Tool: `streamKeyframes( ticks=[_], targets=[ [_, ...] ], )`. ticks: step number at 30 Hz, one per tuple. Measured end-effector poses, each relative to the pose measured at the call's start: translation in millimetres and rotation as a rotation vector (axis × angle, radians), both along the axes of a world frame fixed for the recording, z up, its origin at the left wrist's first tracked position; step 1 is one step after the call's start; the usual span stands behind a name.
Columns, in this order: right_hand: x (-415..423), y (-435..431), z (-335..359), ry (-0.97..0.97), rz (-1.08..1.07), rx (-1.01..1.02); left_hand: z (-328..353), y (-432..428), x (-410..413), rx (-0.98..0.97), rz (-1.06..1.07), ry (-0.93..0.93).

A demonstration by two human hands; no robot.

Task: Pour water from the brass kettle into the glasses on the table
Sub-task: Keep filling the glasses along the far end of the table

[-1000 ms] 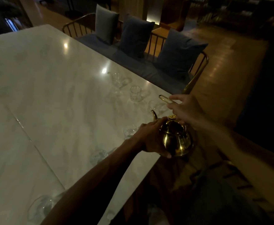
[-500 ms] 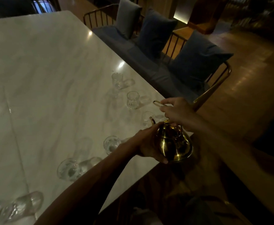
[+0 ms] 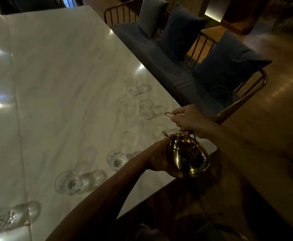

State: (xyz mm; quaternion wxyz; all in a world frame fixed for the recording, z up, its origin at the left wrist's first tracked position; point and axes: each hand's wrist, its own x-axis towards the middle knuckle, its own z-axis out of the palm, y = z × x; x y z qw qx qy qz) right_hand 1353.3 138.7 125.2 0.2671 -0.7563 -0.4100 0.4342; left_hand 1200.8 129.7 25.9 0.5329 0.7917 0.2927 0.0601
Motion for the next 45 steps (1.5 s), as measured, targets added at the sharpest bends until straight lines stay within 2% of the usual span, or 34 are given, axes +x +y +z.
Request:
streamKeyframes(
  ticks=[45],
  targets=[
    [9,26,5,-0.019,0.102,-0.066,8,3,12,-0.109,0.091,-0.010]
  ],
)
